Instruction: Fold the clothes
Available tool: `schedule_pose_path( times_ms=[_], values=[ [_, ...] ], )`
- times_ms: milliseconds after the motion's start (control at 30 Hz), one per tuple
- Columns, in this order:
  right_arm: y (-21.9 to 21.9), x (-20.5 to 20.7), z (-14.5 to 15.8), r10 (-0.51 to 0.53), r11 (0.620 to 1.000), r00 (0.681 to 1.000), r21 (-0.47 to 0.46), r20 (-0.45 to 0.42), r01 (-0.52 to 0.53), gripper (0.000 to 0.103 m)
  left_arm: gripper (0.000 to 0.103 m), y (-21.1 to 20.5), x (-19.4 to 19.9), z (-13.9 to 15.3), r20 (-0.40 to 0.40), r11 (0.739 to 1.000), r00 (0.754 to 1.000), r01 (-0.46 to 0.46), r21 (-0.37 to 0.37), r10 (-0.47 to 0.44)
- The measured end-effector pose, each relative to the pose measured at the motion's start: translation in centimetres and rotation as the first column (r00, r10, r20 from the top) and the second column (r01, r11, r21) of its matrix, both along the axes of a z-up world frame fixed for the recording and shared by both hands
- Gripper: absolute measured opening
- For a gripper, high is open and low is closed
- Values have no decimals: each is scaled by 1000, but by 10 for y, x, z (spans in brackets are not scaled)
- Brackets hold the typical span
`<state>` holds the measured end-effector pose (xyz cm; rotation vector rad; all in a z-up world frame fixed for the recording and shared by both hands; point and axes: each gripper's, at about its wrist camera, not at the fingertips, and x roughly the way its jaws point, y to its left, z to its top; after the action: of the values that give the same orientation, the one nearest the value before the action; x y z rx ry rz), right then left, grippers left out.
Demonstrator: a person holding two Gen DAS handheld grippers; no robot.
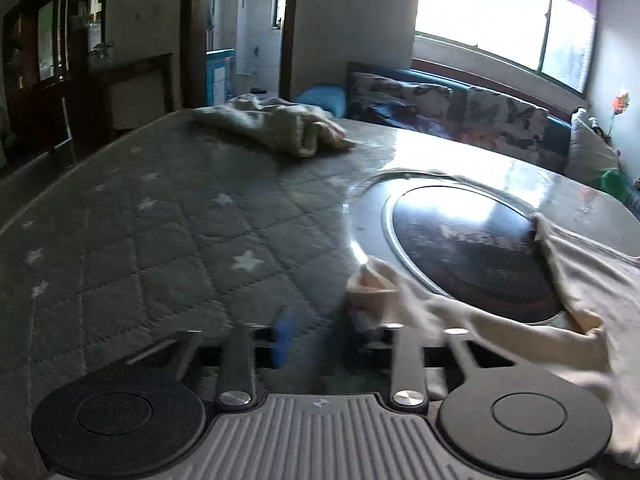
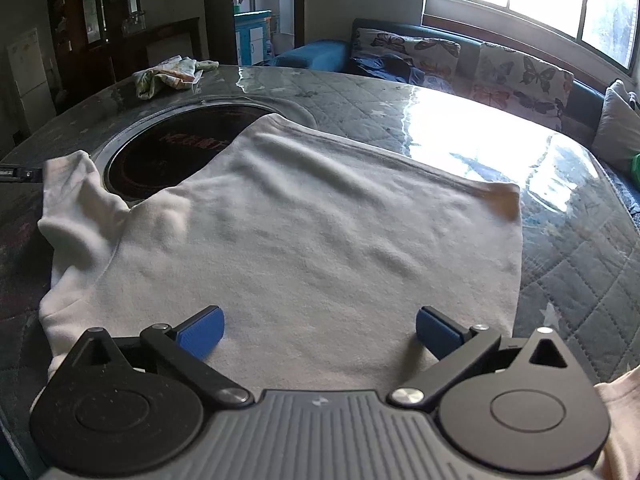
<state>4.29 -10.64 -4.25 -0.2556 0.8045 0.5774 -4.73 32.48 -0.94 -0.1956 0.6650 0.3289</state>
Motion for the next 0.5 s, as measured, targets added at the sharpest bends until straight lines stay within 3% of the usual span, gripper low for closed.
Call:
schedule_pose_path(
  times_ms=[167, 267, 500],
  values=[
    [5, -1, 0, 8, 1000, 1000, 2, 0, -8, 103, 48, -6, 15, -1, 3, 1000, 1000, -12, -24, 12],
    [8, -7, 4, 24, 1000, 1000, -6, 20, -24, 103, 64, -9, 17, 1, 22, 999, 1000, -10, -40, 11],
    [29, -17, 13, 98, 995, 995, 5, 35, -98, 103, 63, -14, 19, 2, 25, 1000, 1000, -9, -16, 10]
  ],
)
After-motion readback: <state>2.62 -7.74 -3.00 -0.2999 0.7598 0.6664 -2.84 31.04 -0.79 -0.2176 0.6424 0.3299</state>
